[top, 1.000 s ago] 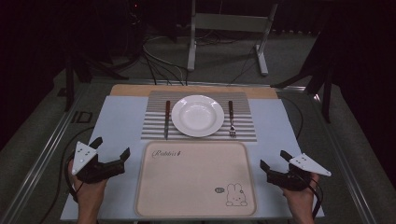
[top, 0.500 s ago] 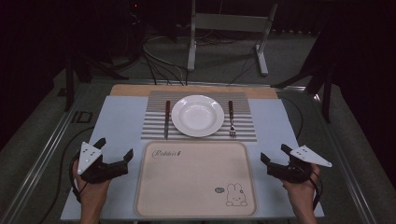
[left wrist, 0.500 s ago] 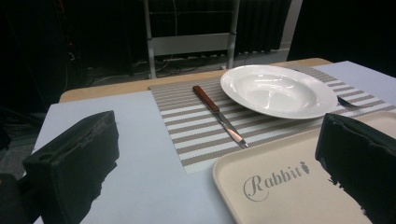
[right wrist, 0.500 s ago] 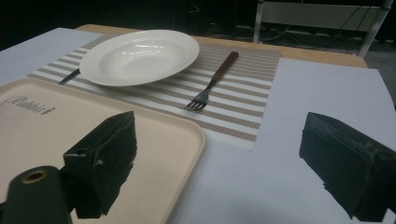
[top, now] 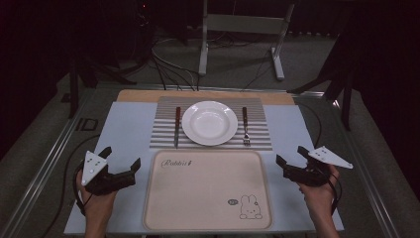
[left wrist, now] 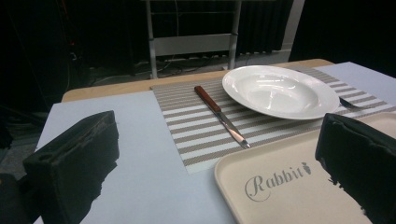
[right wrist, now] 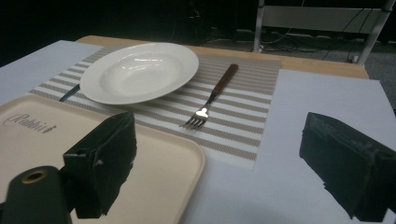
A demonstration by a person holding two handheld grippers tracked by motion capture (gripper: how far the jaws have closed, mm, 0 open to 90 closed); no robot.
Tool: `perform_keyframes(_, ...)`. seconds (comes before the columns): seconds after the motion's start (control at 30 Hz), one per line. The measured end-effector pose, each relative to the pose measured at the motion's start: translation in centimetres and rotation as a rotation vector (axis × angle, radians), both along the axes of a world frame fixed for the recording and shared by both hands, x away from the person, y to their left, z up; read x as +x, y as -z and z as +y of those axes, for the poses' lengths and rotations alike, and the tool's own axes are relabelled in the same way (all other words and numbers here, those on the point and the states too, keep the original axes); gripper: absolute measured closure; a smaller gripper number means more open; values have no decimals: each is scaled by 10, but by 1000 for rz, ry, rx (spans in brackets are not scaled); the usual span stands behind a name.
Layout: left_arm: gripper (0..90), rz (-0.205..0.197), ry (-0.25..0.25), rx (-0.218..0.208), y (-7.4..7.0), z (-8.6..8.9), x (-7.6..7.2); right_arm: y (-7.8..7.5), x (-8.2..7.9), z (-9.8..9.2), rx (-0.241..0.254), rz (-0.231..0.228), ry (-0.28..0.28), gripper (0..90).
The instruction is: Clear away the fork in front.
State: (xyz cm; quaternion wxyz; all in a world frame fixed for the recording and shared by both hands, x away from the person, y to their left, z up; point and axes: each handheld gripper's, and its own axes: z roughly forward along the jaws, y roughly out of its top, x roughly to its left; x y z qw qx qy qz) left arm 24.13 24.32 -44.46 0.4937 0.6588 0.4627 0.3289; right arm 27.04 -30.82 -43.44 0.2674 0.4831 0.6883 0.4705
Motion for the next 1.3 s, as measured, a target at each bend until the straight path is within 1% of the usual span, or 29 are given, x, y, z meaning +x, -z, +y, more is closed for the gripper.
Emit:
perform_keyframes(0.27, 3, 0, -2, 0, 0, 0, 0, -6, 11, 6, -16, 10, 1, 108)
perform_keyframes(0.47, 3, 0, -3, -1, 0, 1, 0, -11, 22, 14, -32, 13, -5, 107)
perform_keyframes(0.77, 3, 0, -2, -2, 0, 0, 0, -17, 34, 24, -52, 17, -12, 107)
perform_keyframes(0.83, 3, 1, -2, -2, 0, 0, 0, -18, 35, 25, -53, 17, -11, 107)
perform_keyframes(0.9, 3, 1, -2, -1, 0, 0, 0, -20, 40, 26, -39, 23, -12, 107)
perform_keyframes(0.93, 3, 1, -2, -1, 1, 0, 0, -20, 40, 26, -39, 23, -12, 107)
perform_keyframes(1.07, 3, 3, -2, -1, 1, 1, 1, -23, 48, 29, -39, 30, -4, 108)
perform_keyframes(1.2, 3, 4, -2, 0, 1, 1, 1, -25, 53, 29, -41, 35, 2, 107)
perform_keyframes(1.3, 3, 5, -1, 0, 1, 0, 1, -26, 59, 31, -52, 41, 6, 107)
